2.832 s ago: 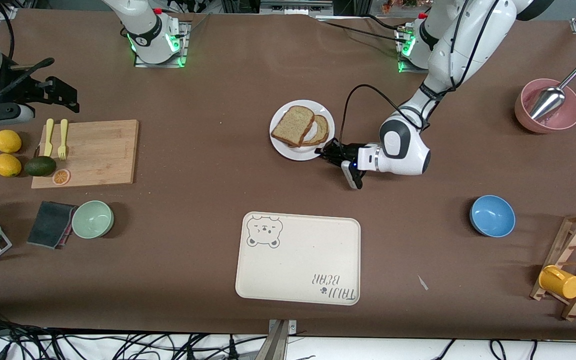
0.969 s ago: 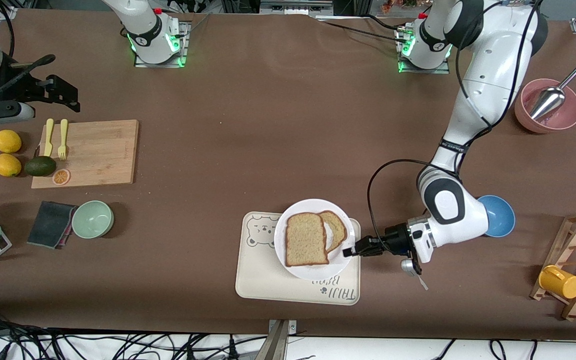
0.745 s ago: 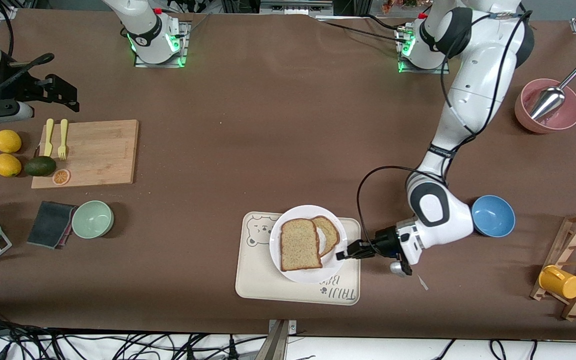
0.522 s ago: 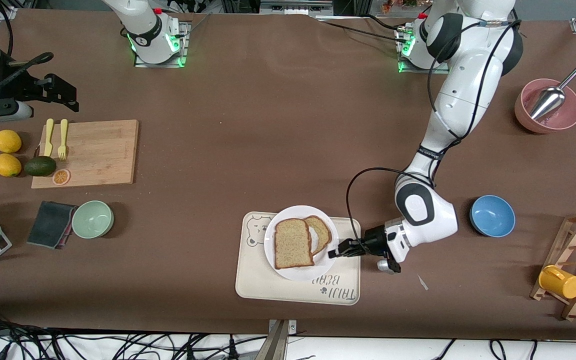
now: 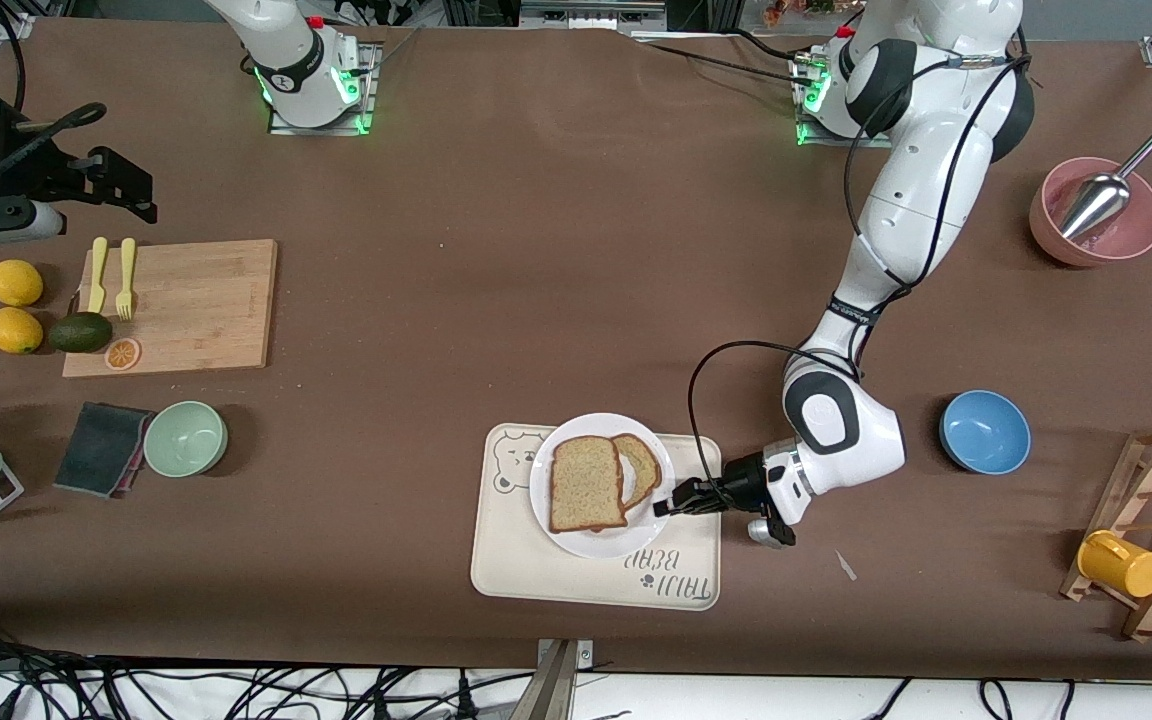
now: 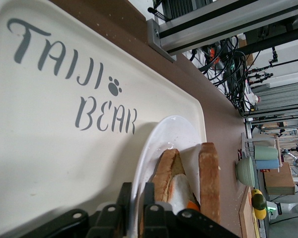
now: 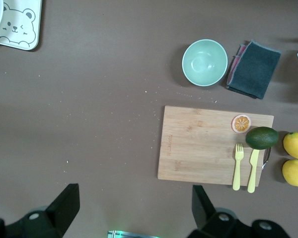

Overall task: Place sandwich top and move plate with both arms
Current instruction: 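Open the left gripper to release the plate rim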

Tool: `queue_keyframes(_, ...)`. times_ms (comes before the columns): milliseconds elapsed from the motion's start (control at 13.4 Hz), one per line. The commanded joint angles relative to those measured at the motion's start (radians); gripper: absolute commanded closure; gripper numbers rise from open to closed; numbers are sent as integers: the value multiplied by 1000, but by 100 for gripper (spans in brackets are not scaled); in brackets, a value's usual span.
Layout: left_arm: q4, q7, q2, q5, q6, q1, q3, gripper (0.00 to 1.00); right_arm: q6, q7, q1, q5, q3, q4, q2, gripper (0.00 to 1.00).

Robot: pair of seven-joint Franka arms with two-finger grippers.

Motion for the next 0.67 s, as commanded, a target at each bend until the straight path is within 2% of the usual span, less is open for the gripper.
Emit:
queue_keyframes(0,23,25,-6,-33,-10,11,-1,0,-12,-5,-8,1,9,14,-6,0)
queue_keyframes(298,-44,18,-110,0,-19,19,16,0,-12,-3,-8,1,6,14,-6,0)
queue_keyframes(596,-55,-182,-197,386,-135,48,36,0,-47,-3,-8,1,6,40,-9,0)
